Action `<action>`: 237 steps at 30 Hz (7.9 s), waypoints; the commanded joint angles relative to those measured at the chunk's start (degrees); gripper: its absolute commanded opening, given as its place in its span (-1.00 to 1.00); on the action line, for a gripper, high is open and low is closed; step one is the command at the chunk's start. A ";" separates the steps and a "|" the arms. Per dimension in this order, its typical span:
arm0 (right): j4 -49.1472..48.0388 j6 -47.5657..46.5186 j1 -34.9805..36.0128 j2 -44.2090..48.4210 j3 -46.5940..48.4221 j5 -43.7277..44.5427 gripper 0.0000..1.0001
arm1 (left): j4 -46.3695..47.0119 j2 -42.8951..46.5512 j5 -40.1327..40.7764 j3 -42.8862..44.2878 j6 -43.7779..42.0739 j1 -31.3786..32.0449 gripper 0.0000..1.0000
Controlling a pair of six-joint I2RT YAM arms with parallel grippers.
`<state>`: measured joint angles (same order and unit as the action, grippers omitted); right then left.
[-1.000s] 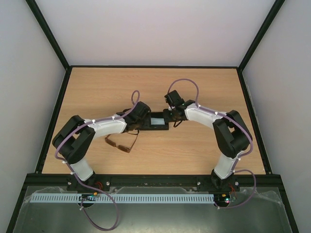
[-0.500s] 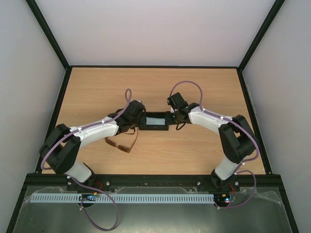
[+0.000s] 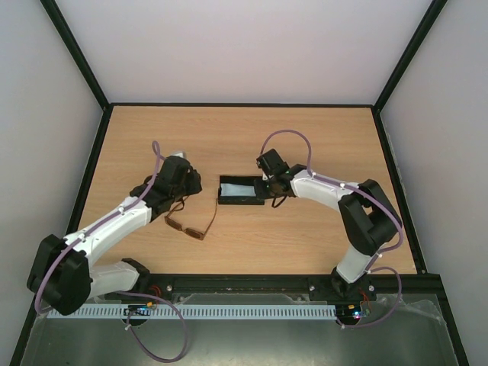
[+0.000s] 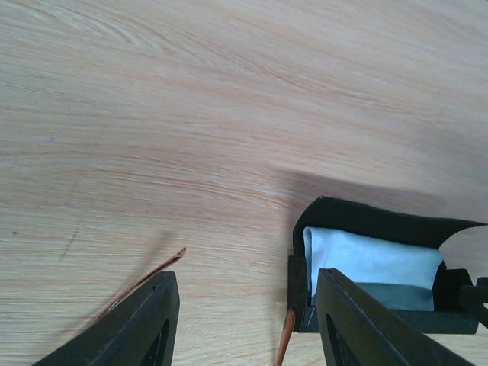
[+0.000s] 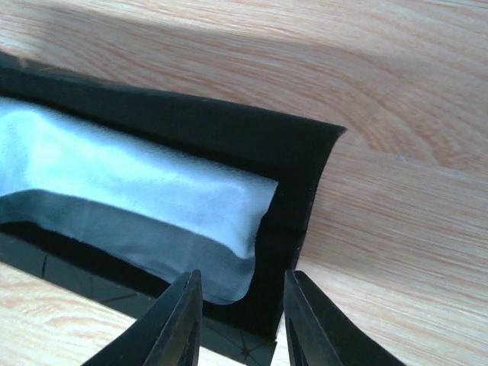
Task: Organize the sunglasses
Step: Place the glasses cleaning cloth in the sunglasses case, then adjust the sunglasses case at the center of the board, then pick up the sunglasses from the center of the board, then fold the sunglasses.
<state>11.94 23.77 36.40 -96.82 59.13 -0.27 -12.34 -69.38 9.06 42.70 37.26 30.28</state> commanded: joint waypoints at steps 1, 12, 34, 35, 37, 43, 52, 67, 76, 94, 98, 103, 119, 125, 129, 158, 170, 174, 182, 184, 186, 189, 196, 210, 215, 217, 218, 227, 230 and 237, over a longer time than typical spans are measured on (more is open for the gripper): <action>2.29 1.12 0.07 -2.53 2.21 4.43 -0.37 | -2.11 1.67 -0.38 -1.61 -0.91 -1.09 0.06; 3.77 2.15 0.06 -3.48 0.62 9.04 -0.38 | -0.94 1.26 -1.63 -2.74 -1.26 -1.19 0.05; 6.19 2.16 -2.52 8.38 -9.40 15.05 -0.46 | -0.61 1.67 -1.68 -3.82 -1.42 -1.56 0.06; 6.35 1.90 -2.56 9.97 -9.76 14.35 -0.45 | -0.46 1.70 -1.68 -3.99 -1.42 -1.94 0.06; 5.77 1.79 -2.57 13.90 -10.49 10.80 -0.37 | -0.13 1.85 -1.84 -4.46 -1.40 -2.96 0.07; 7.04 3.00 -1.77 23.98 -9.06 2.85 -0.29 | 1.67 2.28 -0.18 -5.62 -0.83 -6.77 0.02; 4.20 8.01 11.77 20.49 -6.67 -1.37 -0.27 | 5.86 -3.37 0.39 -5.54 -0.69 -13.00 -0.60; -0.58 11.89 20.96 5.91 -0.54 -2.26 -0.11 | 8.99 -6.37 -2.49 -8.66 -0.53 -13.63 -0.91; -1.32 16.23 24.23 -5.25 6.49 -4.31 0.25 | 4.02 2.80 -3.80 -8.14 -0.95 -13.89 0.05; 2.79 20.27 25.32 -14.74 13.87 -0.16 0.34 | 3.23 10.91 -10.66 -9.55 -1.93 -15.49 0.23; 4.06 21.34 26.23 -15.55 14.59 1.37 0.26 | 3.41 11.36 -11.60 -10.21 -2.32 -15.52 0.23; 4.86 22.24 27.14 -16.90 15.99 1.49 0.08 | 4.53 11.42 -13.06 -10.66 -2.38 -15.47 0.23; 6.28 22.65 27.72 -20.09 18.80 3.54 -0.94 | 5.19 12.11 -14.95 -10.81 -2.23 -15.47 0.23; 8.47 20.43 26.14 -17.72 19.80 9.29 -0.97 | 3.50 13.43 -15.40 -9.59 -2.10 -15.51 0.23; 7.77 18.32 25.83 -10.83 16.57 14.58 -0.97 | 1.54 15.71 -16.55 -8.75 -2.27 -15.56 0.24; 12.33 9.15 22.38 24.03 -3.61 31.71 -0.97 | -0.75 4.31 -12.76 1.46 0.00 9.86 -0.36; 11.14 8.00 19.81 24.64 -4.67 30.31 -0.97 | 2.52 -1.91 -12.22 5.12 0.96 17.00 -0.40; 10.82 7.61 18.50 25.72 -5.67 29.70 -0.97 | 3.41 -3.37 -13.99 6.11 0.59 18.19 -0.40; 11.74 8.77 15.28 29.63 -7.60 30.48 -0.97 | 2.94 3.20 -11.15 4.01 2.69 14.19 -0.03; 11.42 9.42 13.67 31.11 -8.00 30.27 -0.97 | 4.01 6.93 -10.50 2.70 3.89 13.07 0.09; 10.74 10.04 11.71 31.93 -8.07 29.22 -0.97 | 4.90 10.10 -9.77 2.12 5.40 12.79 0.18; 9.11 11.42 8.82 32.51 -8.07 25.78 -0.97 | 10.30 14.41 -10.68 -0.63 8.05 12.94 0.36; 3.63 16.06 2.27 31.94 -8.13 12.26 -0.97 | 31.89 16.41 -10.47 -9.26 12.44 19.92 0.99; -2.51 21.15 0.87 31.37 -11.54 4.90 -0.97 | 42.33 6.89 1.27 -8.93 12.56 26.57 0.99; -2.18 20.83 0.84 31.73 -11.36 5.80 -0.97 | 41.25 5.58 1.63 -8.72 13.25 26.71 0.99; -2.28 20.71 0.86 31.65 -11.13 5.28 -0.97 | 41.59 4.70 1.90 -8.78 13.37 26.76 0.99; -2.32 20.70 0.86 31.61 -11.13 5.04 -0.97 | 41.66 4.25 2.11 -8.66 13.37 26.76 0.99; -3.13 20.90 0.86 32.19 -12.32 3.90 -0.97 | 42.66 1.77 3.03 -7.15 13.36 26.71 0.90; -3.09 20.81 0.86 32.13 -12.46 3.66 -0.97 | 42.66 1.83 3.23 -7.11 13.45 26.76 0.76; -3.42 20.62 0.86 32.11 -12.87 3.38 -0.97 | 42.91 1.55 3.67 -6.97 13.71 26.76 0.55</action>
<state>9.52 44.18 37.45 -65.65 47.00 3.49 28.58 -67.48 11.29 33.87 51.00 56.64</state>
